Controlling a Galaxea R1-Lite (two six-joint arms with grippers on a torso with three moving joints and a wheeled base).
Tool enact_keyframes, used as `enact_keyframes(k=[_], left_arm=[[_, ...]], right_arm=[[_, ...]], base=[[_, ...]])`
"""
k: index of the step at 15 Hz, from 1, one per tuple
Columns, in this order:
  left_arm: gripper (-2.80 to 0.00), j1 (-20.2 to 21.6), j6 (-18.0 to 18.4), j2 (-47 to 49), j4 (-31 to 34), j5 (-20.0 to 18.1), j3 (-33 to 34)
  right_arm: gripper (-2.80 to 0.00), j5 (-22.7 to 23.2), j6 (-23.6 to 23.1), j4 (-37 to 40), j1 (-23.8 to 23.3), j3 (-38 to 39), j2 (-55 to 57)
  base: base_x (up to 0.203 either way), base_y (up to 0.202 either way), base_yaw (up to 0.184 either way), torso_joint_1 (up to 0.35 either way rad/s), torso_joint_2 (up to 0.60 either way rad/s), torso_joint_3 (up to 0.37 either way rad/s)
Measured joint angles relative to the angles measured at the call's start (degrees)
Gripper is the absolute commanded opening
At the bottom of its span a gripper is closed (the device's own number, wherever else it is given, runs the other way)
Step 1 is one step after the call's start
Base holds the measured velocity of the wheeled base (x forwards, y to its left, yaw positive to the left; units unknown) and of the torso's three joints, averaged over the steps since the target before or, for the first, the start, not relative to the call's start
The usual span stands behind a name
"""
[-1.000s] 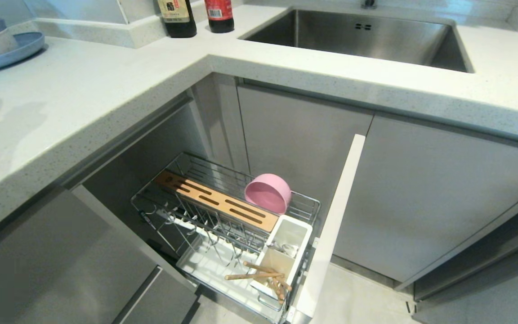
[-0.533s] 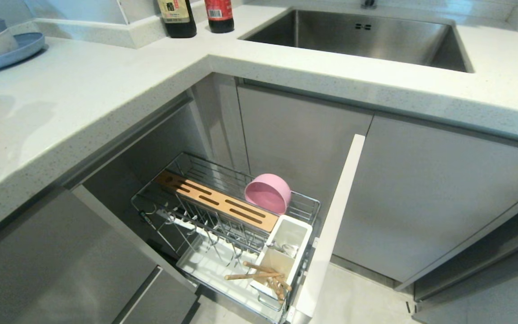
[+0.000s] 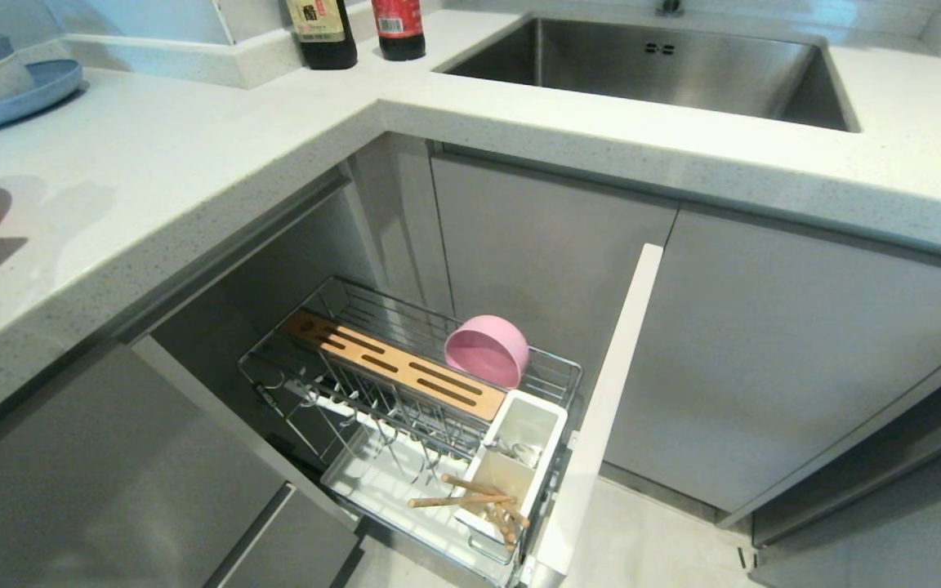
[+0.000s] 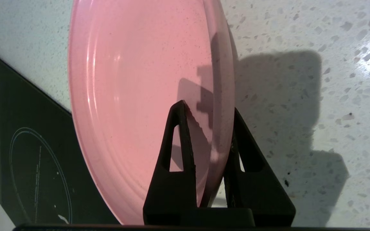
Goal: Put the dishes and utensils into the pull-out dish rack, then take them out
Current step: Take the plate out of the cupboard
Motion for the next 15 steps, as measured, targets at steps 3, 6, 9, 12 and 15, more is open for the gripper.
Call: enact_keyframes(k=[3, 6, 9, 12, 15], left_arm=[[0.00, -0.3, -0.1, 0.2, 0.3, -0.6, 0.2], [0.00, -0.4, -0.2, 0.3, 0.3, -1.1, 0.1], [0.00, -0.4, -0.5, 0.2, -0.6, -2.7, 0.1], [0.00, -0.7, -3.8, -0.7, -1.2, -8.6, 0.0], [0.00, -1.8, -12.0, -2.8, -1.5, -18.7, 0.1]], right_arm=[[-2.80, 0.0, 0.0, 0.0, 0.0, 0.0, 0.0], [-2.80, 0.0, 0.0, 0.0, 0.0, 0.0, 0.0], [-2.80, 0.0, 0.0, 0.0, 0.0, 0.0, 0.0], [-2.80, 0.0, 0.0, 0.0, 0.0, 0.0, 0.0], [-2.80, 0.0, 0.0, 0.0, 0.0, 0.0, 0.0]], base=[[0.000, 0.000, 0.000, 0.000, 0.00, 0.000], [0.000, 0.000, 0.000, 0.000, 0.00, 0.000], [0.000, 0.000, 0.000, 0.000, 0.00, 0.000], [0.000, 0.000, 0.000, 0.000, 0.00, 0.000], [0.000, 0.000, 0.000, 0.000, 0.00, 0.000]])
